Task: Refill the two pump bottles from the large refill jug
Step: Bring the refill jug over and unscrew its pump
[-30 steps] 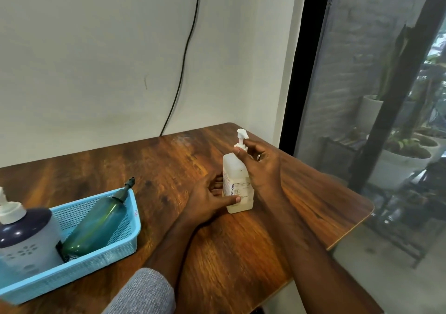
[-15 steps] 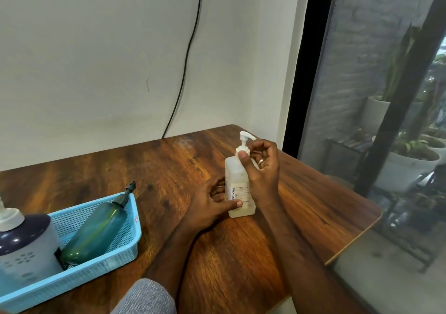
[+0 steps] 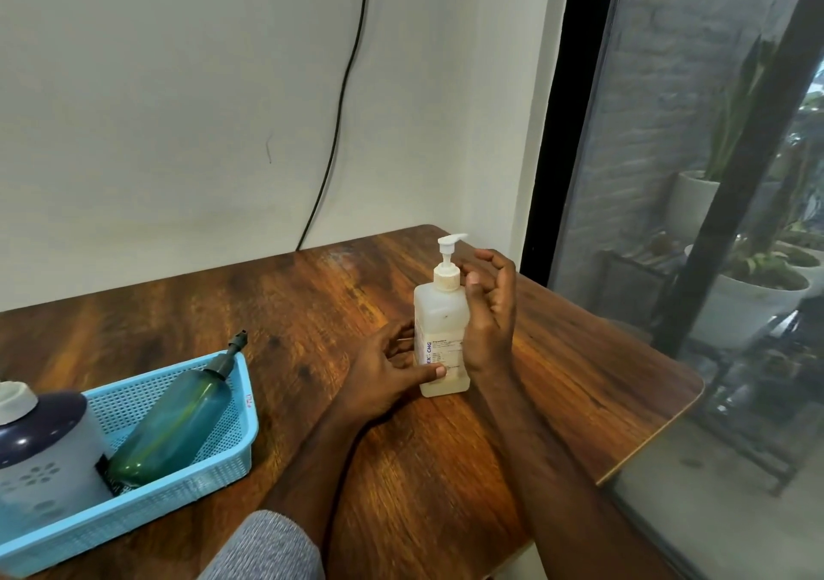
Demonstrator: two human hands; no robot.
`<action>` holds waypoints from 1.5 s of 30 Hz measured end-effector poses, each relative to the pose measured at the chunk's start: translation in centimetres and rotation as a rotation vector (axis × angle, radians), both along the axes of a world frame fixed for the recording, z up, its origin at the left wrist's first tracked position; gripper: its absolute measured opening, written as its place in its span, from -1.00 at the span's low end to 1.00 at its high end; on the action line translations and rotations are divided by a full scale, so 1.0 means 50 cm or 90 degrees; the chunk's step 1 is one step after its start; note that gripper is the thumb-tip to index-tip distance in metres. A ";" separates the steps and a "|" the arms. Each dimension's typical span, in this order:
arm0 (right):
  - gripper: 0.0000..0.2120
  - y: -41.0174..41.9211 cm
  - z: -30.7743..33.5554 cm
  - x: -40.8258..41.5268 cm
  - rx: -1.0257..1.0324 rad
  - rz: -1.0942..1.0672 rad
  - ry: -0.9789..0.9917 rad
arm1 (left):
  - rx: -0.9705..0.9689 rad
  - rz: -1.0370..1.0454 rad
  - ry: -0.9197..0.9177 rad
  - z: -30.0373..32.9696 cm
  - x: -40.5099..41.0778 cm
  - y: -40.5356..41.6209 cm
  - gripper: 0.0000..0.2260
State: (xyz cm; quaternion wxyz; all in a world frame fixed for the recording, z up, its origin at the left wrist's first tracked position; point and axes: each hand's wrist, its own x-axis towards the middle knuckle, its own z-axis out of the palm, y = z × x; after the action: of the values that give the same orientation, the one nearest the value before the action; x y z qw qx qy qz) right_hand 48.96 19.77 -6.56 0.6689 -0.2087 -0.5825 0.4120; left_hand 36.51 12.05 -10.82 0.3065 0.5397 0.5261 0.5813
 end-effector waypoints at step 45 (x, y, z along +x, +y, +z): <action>-0.70 0.003 0.150 0.030 -0.072 0.076 -0.021 | -0.004 0.045 0.074 -0.001 0.012 -0.010 -0.39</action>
State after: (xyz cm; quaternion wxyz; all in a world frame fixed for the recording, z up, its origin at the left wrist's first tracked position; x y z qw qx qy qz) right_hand 50.45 19.89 0.92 0.6205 -0.2183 -0.5806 0.4797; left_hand 37.09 11.57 -10.85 0.2564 0.5528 0.5636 0.5576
